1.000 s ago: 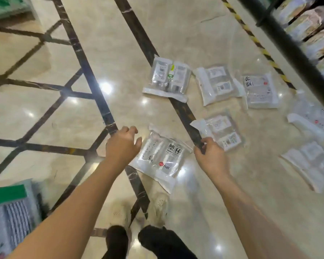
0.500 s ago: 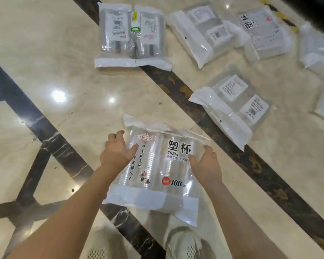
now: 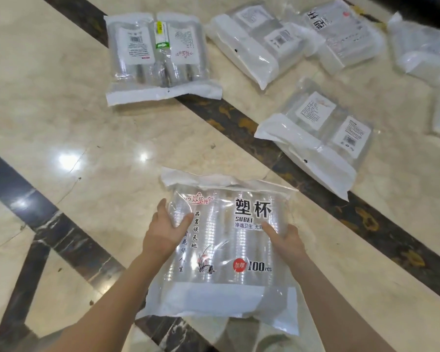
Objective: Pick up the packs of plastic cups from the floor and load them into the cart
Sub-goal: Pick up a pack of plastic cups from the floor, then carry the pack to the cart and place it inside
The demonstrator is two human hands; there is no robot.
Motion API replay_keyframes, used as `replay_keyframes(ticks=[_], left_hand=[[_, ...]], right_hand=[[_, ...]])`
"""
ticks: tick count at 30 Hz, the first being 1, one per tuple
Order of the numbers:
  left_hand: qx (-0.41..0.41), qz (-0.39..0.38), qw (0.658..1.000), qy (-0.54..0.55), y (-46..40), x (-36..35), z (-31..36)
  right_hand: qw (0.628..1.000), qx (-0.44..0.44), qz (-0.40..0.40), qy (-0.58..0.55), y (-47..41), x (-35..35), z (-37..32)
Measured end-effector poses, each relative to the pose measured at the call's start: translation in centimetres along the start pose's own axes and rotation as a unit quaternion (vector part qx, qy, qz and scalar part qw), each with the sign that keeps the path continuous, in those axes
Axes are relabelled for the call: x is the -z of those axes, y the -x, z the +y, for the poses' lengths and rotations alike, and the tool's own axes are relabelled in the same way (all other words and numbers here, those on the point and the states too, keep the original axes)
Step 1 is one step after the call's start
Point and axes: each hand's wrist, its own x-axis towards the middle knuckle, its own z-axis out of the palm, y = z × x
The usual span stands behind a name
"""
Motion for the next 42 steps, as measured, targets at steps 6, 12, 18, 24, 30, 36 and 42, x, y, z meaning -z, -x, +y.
replay_keyframes(ticks=[6,12,18,24,30,36,42], left_hand=[[-0.044,0.072,0.996,0.024,0.7,2.1,3.8],[-0.157,0.125,0.979,0.043,5.0,8.2,14.0],[-0.247,0.117,0.96,0.061,15.2,16.6,28.3],[-0.275,0.159,0.939,0.134,29.1,25.8,44.7],[-0.366,0.12,0.914,0.126,42.8,35.4,59.0],[-0.479,0.025,0.864,0.153,51.9,40.6,66.7],[-0.569,-0.067,0.805,0.153,58.2,37.9,72.3]], right_hand=[[0.995,0.081,0.042,-0.043,1.6,2.5,-3.8],[0.978,0.167,0.08,-0.092,7.7,10.2,-10.9],[0.956,0.237,0.125,-0.123,19.7,24.4,-18.5],[0.926,0.289,0.169,-0.176,35.7,39.6,-25.2],[0.891,0.317,0.243,-0.216,52.9,52.6,-31.1],[0.853,0.319,0.327,-0.253,64.8,59.6,-31.7],[0.805,0.28,0.428,-0.3,70.6,63.9,-26.6]])
